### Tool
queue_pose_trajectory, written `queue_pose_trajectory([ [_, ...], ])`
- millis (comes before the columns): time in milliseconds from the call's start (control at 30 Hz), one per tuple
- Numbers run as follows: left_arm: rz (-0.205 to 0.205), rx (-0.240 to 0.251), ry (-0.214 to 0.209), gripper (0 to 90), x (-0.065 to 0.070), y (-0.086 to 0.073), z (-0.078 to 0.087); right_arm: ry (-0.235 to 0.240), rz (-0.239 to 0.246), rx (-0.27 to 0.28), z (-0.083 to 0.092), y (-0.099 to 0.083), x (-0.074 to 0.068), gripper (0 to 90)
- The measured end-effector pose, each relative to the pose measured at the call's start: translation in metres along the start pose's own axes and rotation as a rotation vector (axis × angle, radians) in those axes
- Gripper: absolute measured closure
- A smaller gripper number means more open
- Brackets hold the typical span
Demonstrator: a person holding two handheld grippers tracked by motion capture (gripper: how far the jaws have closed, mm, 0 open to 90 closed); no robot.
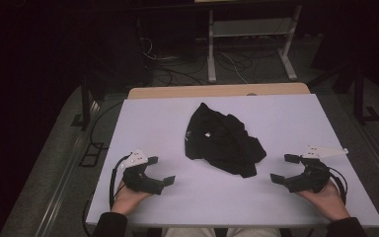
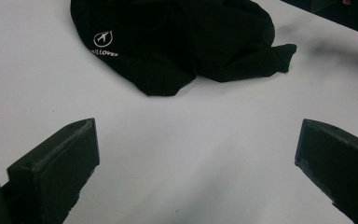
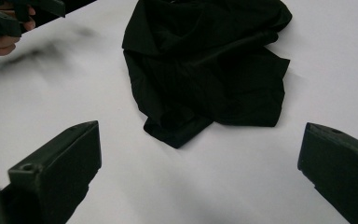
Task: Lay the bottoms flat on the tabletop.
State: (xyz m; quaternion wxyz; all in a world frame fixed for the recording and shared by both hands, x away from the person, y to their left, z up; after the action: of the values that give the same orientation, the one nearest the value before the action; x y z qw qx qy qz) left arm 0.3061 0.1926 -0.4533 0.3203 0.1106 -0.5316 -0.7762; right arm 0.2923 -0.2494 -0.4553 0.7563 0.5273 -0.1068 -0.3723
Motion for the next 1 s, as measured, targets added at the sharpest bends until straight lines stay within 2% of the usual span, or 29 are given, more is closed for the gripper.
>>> queue_pose_trajectory([
  [100, -0.008, -0.002, 0.008, 0.0, 0.000, 0.002, 0.001, -0.002, 0.001, 0.002, 0.000, 0.001, -0.001, 0.0],
  [167, 0.003, 0.006, 0.008, 0.0, 0.000, 0.003, 0.002, -0.004, 0.000, 0.001, 0.000, 0.001, -0.001, 0.0],
  [300, 0.015, -0.008, 0.002, 0.0, -0.001, 0.004, 0.000, -0.009, 0.003, 0.000, 0.000, 0.004, -0.001, 0.0],
  [500, -0.011, -0.020, -0.009, 0.0, 0.002, 0.013, -0.002, -0.014, 0.014, -0.010, -0.002, 0.011, -0.001, 0.0],
  [733, -0.043, -0.026, -0.017, 0.0, 0.002, 0.031, -0.007, -0.014, 0.022, -0.008, -0.004, 0.027, 0.003, 0.0],
  [1000, -0.035, -0.020, -0.035, 0.0, -0.002, 0.043, -0.021, -0.006, 0.022, -0.021, -0.016, 0.042, 0.011, 0.0],
])
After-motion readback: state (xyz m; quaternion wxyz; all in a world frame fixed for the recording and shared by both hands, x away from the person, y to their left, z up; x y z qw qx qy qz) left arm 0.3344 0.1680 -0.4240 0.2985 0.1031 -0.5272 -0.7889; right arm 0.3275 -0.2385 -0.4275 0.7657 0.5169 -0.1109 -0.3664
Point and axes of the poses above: each handheld gripper's, and its own axes: z roughly backward along the jaws, y roughly out of its top, x roughly to its right, the point moved 4 cm from there along -z, roughly forward along the jaws, and after that the axes turned 5 degrees about x, right-handed, at the moved point
